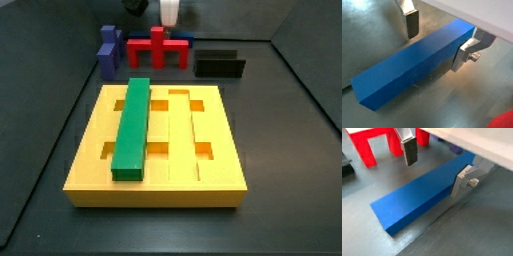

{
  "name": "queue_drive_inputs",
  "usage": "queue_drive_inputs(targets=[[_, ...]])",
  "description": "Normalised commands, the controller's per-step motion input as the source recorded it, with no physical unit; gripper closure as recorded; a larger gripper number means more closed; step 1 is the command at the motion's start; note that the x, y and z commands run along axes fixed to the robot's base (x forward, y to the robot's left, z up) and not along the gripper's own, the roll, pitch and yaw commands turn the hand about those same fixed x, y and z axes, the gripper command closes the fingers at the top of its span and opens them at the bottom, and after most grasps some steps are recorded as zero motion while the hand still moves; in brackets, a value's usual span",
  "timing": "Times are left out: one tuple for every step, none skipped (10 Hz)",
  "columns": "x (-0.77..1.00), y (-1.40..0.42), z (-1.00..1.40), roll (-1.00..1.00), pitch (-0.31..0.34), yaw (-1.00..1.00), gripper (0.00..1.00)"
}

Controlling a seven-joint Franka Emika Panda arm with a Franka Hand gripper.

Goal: Pick up the blue object. Move up. Move to above the board. Insert the blue object.
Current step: Pick up the blue object.

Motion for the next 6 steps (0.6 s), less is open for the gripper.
queue_drive_inputs(targets=[[-0.01,0.12,-0.22,-0.21,-0.134,-0.04,0.0],[0.0,0.12,-0.1,-0.3,-0.146,-0.13,0.0],[0.0,0.18,0.0,-0.41,-0.186,-0.21,0.0],[0.0,0.17,0.0,-0.42,-0.199,-0.22,0.0],[0.0,0.07,0.0,-0.38,-0.199,-0.24,0.0],[0.0,0.0,0.0,-0.27,-0.156,-0.2,0.0]])
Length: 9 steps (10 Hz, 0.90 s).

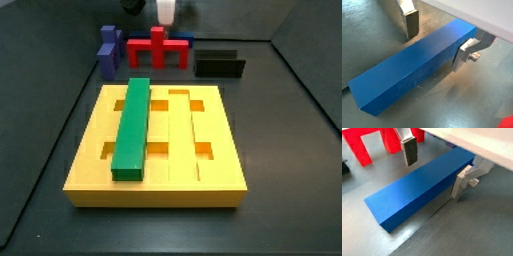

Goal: Pick up the blue object. Move up. Move to above the board. Insert the blue object.
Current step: Pick up the blue object.

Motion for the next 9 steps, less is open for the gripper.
queue_drive_inputs(targets=[[0.0,-0.12,0.0,-0.12,-0.091,-0.14,0.0],[0.05,-0.26,0.0,0.03,0.0,-0.09,0.0],[0.0,0.0,-0.05,0.01,0.0,-0.09,0.0],[0.0,0.0,-0.07,0.0,-0.006,-0.02,0.0],[-0.02,0.0,-0.1,0.0,-0.017,-0.03,0.0],[-0.09,0.04,-0.13,0.0,-0.034,-0.04,0.0],[-0.07,0.0,-0.14,0.0,-0.043,-0.01,0.0],[-0.06,0.0,-0.14,0.0,-0.046,-0.02,0.0],[-0.06,0.0,-0.12,0.0,-0.044,-0.02,0.0]])
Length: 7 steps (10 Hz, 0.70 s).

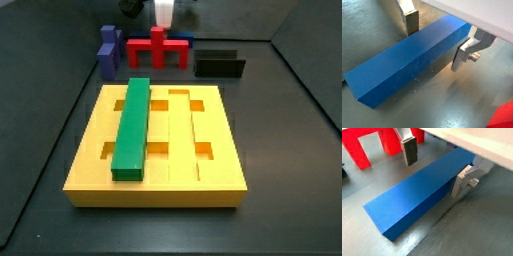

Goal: Pick up the blue object. Move up. Move to above the board. Insert the blue object.
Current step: Pick up the blue object.

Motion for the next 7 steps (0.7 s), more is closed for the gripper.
queue_drive_inputs(targets=[[0.0,0.0,-0.03,0.0,-0.014,-0.01,0.0],[0.0,0.0,0.0,0.0,0.0,0.0,0.0],[0.0,0.0,0.0,0.0,0.0,0.0,1.0],[0.0,0.0,0.0,0.0,0.0,0.0,1.0],[0.0,0.0,0.0,0.0,0.0,0.0,1.0],[0.0,0.0,0.0,0.0,0.0,0.0,1.0],[0.0,0.0,0.0,0.0,0.0,0.0,1.0]])
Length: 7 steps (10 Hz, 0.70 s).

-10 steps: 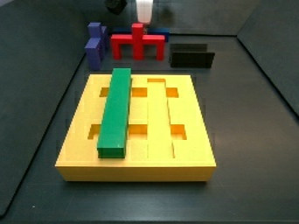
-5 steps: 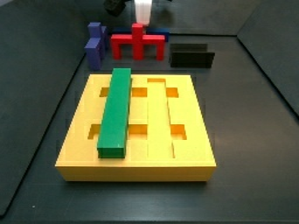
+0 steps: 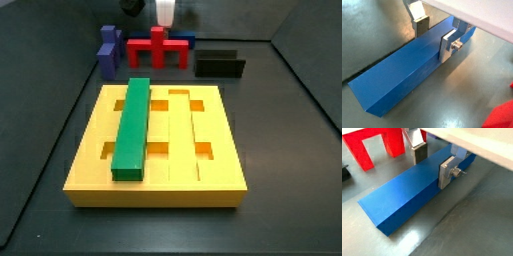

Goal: Pick up the blue object. Move up. Move to above the board. Insert the blue object.
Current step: Pick up the blue object.

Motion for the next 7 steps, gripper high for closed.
queue_drive_inputs(targets=[[0.0,0.0,0.0,0.0,0.0,0.0,1.0],[0.0,0.0,0.0,0.0,0.0,0.0,1.0],[0.0,0.0,0.0,0.0,0.0,0.0,1.0],[0.0,0.0,0.0,0.0,0.0,0.0,1.0],[0.0,0.0,0.0,0.0,0.0,0.0,1.0],[0.0,0.0,0.0,0.0,0.0,0.0,1.0],[0.0,0.0,0.0,0.0,0.0,0.0,1.0]])
